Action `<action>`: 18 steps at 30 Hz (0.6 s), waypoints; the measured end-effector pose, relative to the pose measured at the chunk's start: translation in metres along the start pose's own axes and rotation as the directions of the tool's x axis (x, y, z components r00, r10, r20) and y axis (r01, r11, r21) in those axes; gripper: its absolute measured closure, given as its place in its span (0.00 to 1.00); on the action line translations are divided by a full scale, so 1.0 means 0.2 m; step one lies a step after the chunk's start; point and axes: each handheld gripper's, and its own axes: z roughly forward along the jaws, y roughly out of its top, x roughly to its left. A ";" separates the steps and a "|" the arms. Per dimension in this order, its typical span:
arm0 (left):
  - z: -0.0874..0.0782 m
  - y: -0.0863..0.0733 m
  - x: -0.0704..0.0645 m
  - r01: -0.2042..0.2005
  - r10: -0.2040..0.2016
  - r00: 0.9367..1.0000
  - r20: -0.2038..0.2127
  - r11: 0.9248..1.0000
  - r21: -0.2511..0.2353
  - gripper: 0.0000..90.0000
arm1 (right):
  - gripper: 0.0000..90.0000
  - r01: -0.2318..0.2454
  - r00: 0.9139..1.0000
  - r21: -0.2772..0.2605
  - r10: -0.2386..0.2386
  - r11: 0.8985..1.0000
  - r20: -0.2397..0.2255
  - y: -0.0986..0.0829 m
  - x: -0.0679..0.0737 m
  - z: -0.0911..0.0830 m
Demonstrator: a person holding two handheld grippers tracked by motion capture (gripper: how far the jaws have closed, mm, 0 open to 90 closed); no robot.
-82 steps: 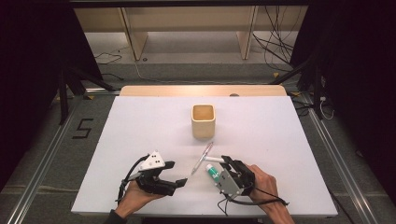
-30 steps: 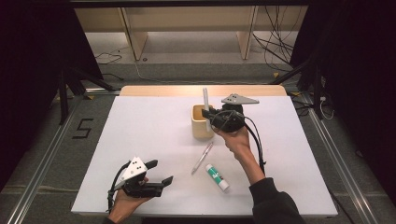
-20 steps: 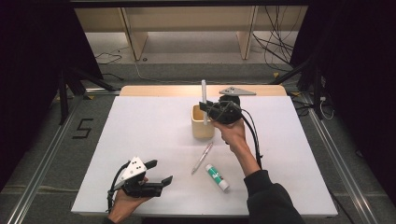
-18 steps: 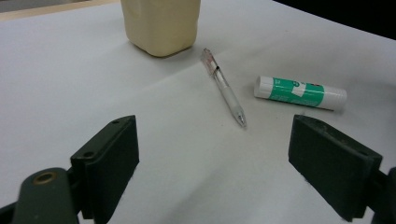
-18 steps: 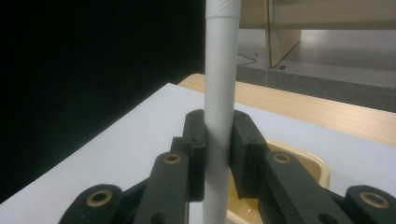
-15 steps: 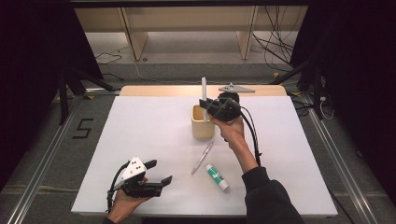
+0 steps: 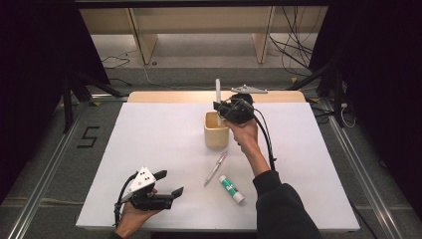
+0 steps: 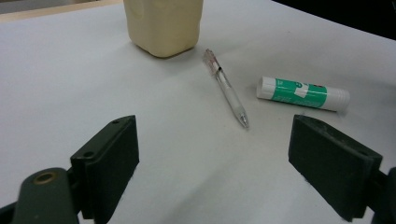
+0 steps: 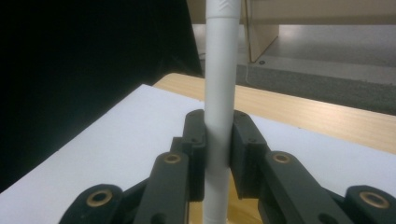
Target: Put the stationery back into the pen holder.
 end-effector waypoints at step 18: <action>0.01 0.00 0.00 -0.005 0.005 1.000 0.005 1.000 0.004 0.18 | 0.86 0.012 0.997 0.037 -0.015 0.999 0.072 -0.03 -0.02 0.12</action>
